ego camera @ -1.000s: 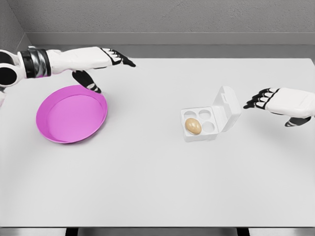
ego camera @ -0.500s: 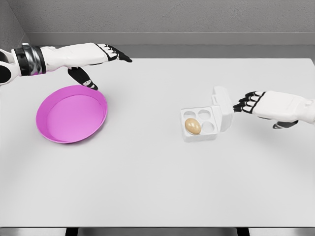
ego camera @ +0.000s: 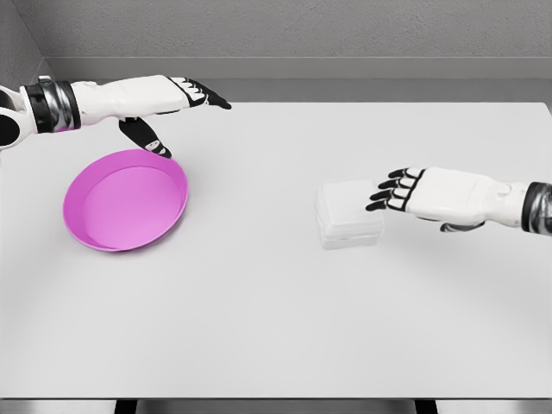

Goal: Pack egg into the box and close the box lid

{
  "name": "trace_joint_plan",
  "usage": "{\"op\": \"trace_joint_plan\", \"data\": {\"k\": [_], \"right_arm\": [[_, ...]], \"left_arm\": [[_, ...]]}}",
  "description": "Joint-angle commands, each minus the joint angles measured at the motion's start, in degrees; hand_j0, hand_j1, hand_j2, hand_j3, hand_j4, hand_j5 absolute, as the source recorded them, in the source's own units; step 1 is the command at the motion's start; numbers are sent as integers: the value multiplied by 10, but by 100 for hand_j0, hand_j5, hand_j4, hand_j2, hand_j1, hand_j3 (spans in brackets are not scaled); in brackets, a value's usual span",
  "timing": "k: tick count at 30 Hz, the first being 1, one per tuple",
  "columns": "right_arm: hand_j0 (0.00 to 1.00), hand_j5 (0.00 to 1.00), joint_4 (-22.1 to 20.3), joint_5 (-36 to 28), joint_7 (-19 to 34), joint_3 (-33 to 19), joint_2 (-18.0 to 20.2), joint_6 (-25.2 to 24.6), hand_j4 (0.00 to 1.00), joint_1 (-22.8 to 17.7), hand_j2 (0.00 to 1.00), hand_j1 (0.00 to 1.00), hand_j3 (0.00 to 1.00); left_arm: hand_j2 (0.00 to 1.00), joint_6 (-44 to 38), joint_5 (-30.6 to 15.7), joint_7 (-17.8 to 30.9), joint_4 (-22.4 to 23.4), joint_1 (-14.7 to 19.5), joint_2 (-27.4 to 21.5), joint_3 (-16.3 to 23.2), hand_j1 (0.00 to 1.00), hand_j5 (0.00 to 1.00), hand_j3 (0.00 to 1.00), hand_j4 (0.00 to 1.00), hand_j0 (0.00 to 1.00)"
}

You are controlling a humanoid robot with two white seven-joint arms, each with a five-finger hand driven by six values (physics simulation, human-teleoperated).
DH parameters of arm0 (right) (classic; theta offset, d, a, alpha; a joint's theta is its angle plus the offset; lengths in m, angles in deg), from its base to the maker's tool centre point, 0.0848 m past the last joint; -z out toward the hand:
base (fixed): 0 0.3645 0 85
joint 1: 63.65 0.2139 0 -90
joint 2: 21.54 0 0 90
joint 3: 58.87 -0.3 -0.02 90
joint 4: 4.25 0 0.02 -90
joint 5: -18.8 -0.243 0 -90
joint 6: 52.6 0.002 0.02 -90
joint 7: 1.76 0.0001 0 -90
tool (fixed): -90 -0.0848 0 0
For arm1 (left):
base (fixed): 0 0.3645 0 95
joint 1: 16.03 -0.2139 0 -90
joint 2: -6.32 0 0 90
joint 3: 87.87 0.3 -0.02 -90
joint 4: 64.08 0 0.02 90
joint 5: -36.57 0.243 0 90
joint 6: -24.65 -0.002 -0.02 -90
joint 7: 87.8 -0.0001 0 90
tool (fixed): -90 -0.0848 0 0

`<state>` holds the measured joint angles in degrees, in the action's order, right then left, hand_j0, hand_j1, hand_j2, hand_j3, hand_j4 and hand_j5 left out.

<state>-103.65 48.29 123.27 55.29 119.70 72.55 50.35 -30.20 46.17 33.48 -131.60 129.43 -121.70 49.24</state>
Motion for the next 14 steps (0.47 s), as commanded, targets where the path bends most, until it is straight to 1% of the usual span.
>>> {"op": "trace_joint_plan", "data": {"k": [1, 3, 4, 5, 6, 7, 8, 9, 10, 14], "right_arm": [[100, 100, 3, -2, 0, -3, -4, -1, 100, 0, 100, 100, 100], [100, 100, 14, -5, 0, -31, -9, -1, 100, -2, 100, 100, 100], [100, 100, 19, -7, 0, -54, -8, -1, 100, -4, 100, 100, 100], [100, 100, 18, -7, 0, -60, -9, -1, 100, -10, 100, 100, 100], [100, 100, 19, -7, 0, -62, -8, -1, 100, -11, 100, 100, 100], [100, 100, 30, -12, 0, -81, -7, -1, 100, -11, 100, 100, 100], [100, 100, 63, -43, 0, -124, -6, -1, 100, -17, 100, 100, 100], [100, 100, 96, -69, 0, -142, -5, -1, 100, -20, 100, 100, 100], [100, 100, 127, -76, 0, -143, -6, -1, 100, -20, 100, 100, 100], [100, 100, 128, -75, 0, -142, -6, -1, 100, -21, 100, 100, 100]], "left_arm": [[100, -1, -4, 0, 0, 0, 0, -1, 100, 100, 100, 100, 100], [100, -1, -4, 0, 9, 0, 1, 0, 100, 100, 100, 100, 100], [100, -1, -6, 0, 41, -1, 7, 1, 100, 100, 100, 100, 100], [100, -1, -10, 0, 64, -3, 17, 2, 100, 100, 100, 100, 100], [100, -1, -10, -1, 64, -3, 17, 1, 100, 100, 100, 100, 100], [100, -1, -12, 0, 64, -3, 17, 1, 100, 100, 100, 100, 100], [100, -1, -13, -1, 64, -3, 17, 1, 100, 100, 100, 100, 100], [100, -1, -13, -1, 64, -3, 18, 2, 100, 100, 100, 100, 100], [100, -1, -13, -1, 64, -4, 18, 2, 100, 100, 100, 100, 100], [100, -1, -13, -1, 62, -4, 16, 1, 100, 100, 100, 100, 100]]}}
